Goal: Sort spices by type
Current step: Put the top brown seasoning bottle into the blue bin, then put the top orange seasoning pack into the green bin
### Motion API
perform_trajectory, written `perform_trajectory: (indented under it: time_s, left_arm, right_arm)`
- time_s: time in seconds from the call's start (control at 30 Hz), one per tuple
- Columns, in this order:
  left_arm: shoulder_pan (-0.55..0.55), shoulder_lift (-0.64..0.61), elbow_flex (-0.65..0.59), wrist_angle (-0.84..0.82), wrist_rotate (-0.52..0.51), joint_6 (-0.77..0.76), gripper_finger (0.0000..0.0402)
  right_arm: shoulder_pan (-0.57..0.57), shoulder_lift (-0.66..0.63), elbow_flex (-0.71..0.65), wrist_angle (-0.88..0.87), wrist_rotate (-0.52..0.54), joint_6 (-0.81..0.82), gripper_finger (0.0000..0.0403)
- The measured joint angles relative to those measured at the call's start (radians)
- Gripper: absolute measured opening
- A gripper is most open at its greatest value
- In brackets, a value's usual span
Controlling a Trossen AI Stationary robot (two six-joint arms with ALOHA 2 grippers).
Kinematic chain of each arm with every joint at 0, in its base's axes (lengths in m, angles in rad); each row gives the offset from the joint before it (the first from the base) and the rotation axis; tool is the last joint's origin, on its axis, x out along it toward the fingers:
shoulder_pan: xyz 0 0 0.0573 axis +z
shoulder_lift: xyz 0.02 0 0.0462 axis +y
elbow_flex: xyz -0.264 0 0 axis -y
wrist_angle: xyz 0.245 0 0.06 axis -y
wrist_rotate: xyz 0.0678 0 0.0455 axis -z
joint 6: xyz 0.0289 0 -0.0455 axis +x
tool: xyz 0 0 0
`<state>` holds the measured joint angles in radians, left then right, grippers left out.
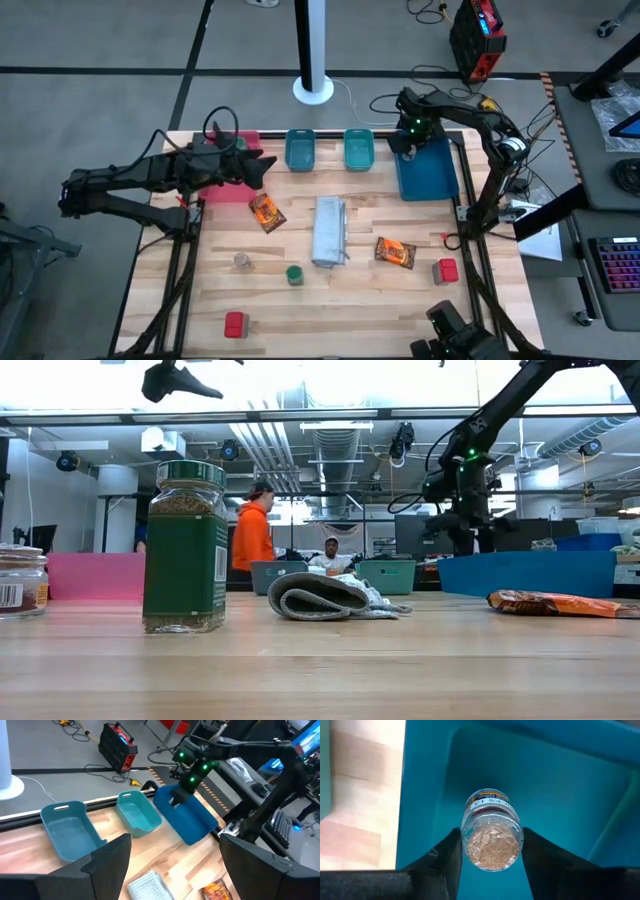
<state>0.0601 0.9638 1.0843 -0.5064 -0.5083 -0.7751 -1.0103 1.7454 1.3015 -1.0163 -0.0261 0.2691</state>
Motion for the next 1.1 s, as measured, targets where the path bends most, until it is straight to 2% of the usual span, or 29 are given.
perform_trajectory:
  time_s: [0.13,0.4,0.7,0.8,0.97,1.1]
  left_arm:
    - [0.000,0.000,0.000,0.007,-0.004,0.009,0.0288]
    - [0.001,0.000,0.000,0.019,-0.005,0.006,0.0288]
    - [0.001,0.000,0.002,0.035,-0.007,0.049,0.0288]
    - [0.001,0.000,0.002,0.035,-0.001,0.049,0.0288]
    - [0.001,-0.005,0.016,0.020,0.069,0.027,0.0288]
    - [0.000,-0.002,0.056,-0.088,0.109,0.050,0.0288]
  right_arm:
    - [0.000,0.000,-0.005,0.006,0.000,-0.008,0.0166]
    - [0.000,0.000,-0.006,0.031,0.001,-0.019,0.0230]
    - [0.000,-0.018,-0.006,0.016,0.001,-0.020,0.0230]
    - [0.000,-0.048,0.000,-0.038,0.001,0.006,0.0230]
    - [0.011,-0.154,0.030,-0.191,-0.015,0.066,0.0237]
    - [0.064,-0.283,0.031,-0.202,-0.065,0.127,0.0239]
